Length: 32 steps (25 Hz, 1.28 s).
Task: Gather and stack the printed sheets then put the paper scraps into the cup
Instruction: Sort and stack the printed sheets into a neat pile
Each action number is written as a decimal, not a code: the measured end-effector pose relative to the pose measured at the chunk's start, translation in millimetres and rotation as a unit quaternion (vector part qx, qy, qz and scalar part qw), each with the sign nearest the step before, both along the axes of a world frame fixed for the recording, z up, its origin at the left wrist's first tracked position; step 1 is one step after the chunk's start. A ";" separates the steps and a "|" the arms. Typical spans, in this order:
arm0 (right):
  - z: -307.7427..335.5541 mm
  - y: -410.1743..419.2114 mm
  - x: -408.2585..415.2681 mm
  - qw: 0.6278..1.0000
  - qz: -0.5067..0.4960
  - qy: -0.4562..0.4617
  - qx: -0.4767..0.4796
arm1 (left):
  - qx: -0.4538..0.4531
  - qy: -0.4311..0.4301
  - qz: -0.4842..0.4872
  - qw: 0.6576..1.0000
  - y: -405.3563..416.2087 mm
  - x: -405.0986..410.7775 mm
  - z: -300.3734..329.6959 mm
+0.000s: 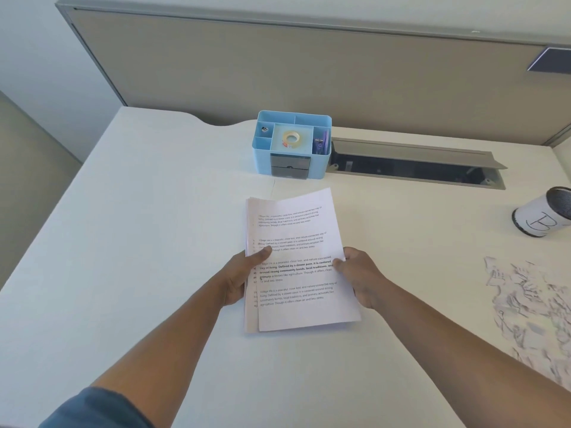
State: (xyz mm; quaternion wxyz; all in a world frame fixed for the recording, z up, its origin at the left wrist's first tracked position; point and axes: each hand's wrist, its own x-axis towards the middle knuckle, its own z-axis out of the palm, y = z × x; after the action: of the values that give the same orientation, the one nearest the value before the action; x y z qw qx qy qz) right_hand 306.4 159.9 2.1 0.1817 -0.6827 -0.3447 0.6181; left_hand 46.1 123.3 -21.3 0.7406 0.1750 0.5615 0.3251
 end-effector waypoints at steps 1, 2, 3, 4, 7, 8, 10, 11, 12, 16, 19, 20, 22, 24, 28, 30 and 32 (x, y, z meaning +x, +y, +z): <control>-0.6 -1.6 -1.6 1.000 0.002 0.002 -0.005 | 0.005 0.006 0.000 1.000 -0.2 0.2 -1.9; -1.0 -3.4 -3.3 1.000 0.003 0.003 -0.008 | 0.009 0.013 0.000 1.000 -0.5 0.3 -3.8; -1.0 -4.8 -4.6 1.000 0.006 0.002 -0.011 | 0.010 0.019 0.002 1.000 -0.3 0.8 -5.0; -1.0 -6.0 -6.2 1.000 0.013 0.001 -0.014 | 0.009 0.022 0.006 1.000 -0.4 0.8 -6.8; -0.9 -8.8 -11.0 0.999 0.025 0.007 -0.019 | 0.005 0.037 0.015 0.999 -0.1 0.8 -9.7; -0.9 -9.5 -12.2 0.999 0.026 0.012 -0.018 | 0.003 0.040 0.017 0.999 0.0 0.8 -10.9; -1.9 -10.7 -11.8 0.999 0.030 0.016 -0.010 | 0.001 0.042 0.018 0.999 0.1 1.7 -11.7; -1.4 -11.4 -10.8 0.999 0.032 0.017 0.004 | 0.000 0.046 0.019 0.999 0.0 2.1 -11.7; -0.3 -12.1 -9.2 0.999 0.031 0.012 0.028 | 0.003 0.052 0.021 0.998 -0.3 2.5 -11.4; 6.4 -9.4 10.9 0.993 0.005 -0.061 0.096 | 0.045 0.063 0.022 0.997 -6.7 9.7 0.1; 23.1 -2.4 32.5 0.994 -0.019 0.087 0.059 | 0.108 0.030 0.016 0.994 -9.7 20.8 24.3; 33.1 -1.5 38.8 0.988 -0.005 0.143 0.051 | 0.134 0.024 0.011 0.991 -8.8 24.6 33.7; 51.1 -3.0 48.3 0.977 0.033 0.201 0.067 | 0.179 0.034 -0.003 0.983 -4.9 32.4 51.3; 60.4 -7.6 54.2 0.974 0.028 0.191 0.119 | 0.213 0.075 0.000 0.974 -1.9 43.0 67.0; 64.9 -20.8 62.7 0.961 -0.027 0.162 0.221 | 0.277 0.156 0.052 0.947 -6.7 67.7 82.8; 62.8 -31.0 70.5 0.958 -0.019 0.147 0.246 | 0.293 0.155 0.080 0.940 -12.8 77.5 83.5; 60.1 -41.8 76.0 0.959 -0.008 0.132 0.250 | 0.297 0.145 0.091 0.939 -18.0 84.1 81.4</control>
State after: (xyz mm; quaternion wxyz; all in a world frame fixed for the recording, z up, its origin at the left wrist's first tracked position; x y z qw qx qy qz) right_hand 382.4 118.1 62.1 0.3953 -0.5303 -0.4556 0.5958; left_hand 130.2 105.2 60.1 0.5326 0.3805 0.5542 0.5142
